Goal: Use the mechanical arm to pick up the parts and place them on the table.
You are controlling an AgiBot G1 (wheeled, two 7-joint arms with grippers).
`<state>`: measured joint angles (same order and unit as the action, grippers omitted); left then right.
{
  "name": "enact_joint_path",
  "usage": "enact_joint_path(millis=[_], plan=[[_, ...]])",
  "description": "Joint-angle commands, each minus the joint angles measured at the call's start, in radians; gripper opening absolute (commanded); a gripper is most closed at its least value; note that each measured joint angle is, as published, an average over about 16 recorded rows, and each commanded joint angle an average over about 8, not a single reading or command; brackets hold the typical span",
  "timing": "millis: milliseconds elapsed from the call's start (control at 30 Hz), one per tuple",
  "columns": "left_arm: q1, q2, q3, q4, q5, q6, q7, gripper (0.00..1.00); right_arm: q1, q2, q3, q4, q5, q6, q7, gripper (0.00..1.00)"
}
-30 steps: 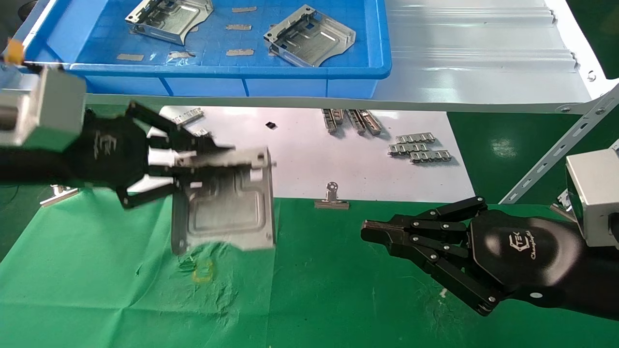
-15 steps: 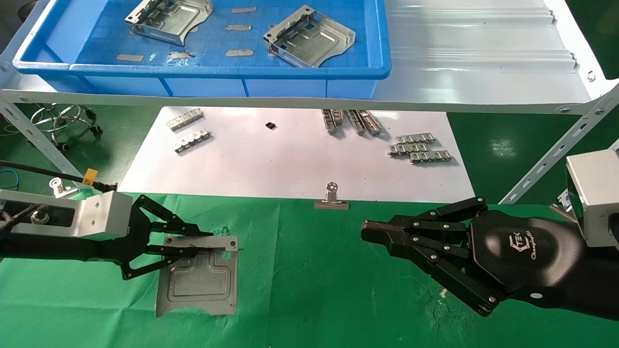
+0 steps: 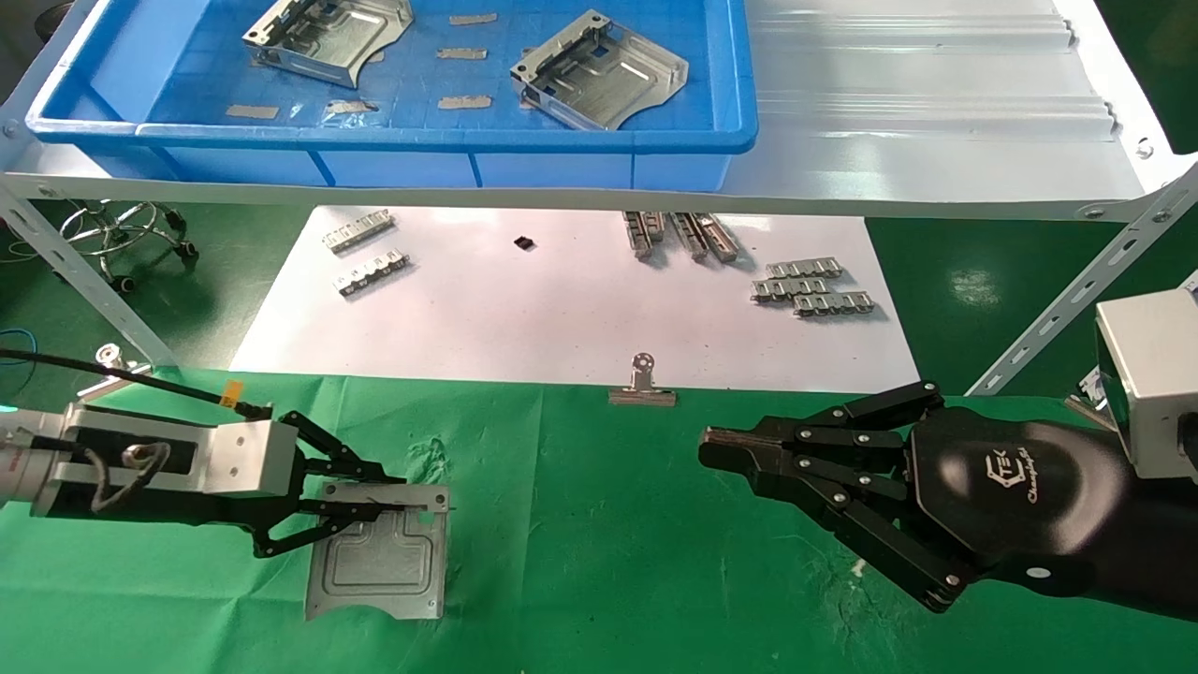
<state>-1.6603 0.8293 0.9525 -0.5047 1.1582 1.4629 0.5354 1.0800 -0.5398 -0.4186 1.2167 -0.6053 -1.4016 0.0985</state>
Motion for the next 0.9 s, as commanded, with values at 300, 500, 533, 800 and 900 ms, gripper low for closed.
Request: enact_joint_path(millis=[300, 500, 533, 800, 900], plan=[[0.032, 0.039, 0.005, 0.038, 0.024, -0.080, 0.081, 0.30, 0.000, 0.000, 0.000, 0.000, 0.000, 0.000, 0.000, 0.00], [0.041, 0.053, 0.006, 0.060, 0.031, -0.101, 0.121, 0.98, 0.000, 0.000, 0.000, 0.000, 0.000, 0.000, 0.000, 0.00], [0.041, 0.055, 0.006, 0.063, 0.031, -0.104, 0.127, 1.00, 0.000, 0.000, 0.000, 0.000, 0.000, 0.000, 0.000, 0.00], [0.039, 0.057, -0.005, 0.082, 0.018, -0.106, 0.152, 1.00, 0.000, 0.000, 0.000, 0.000, 0.000, 0.000, 0.000, 0.00], [0.034, 0.051, -0.010, 0.085, 0.007, -0.085, 0.149, 1.00, 0.000, 0.000, 0.000, 0.000, 0.000, 0.000, 0.000, 0.00]])
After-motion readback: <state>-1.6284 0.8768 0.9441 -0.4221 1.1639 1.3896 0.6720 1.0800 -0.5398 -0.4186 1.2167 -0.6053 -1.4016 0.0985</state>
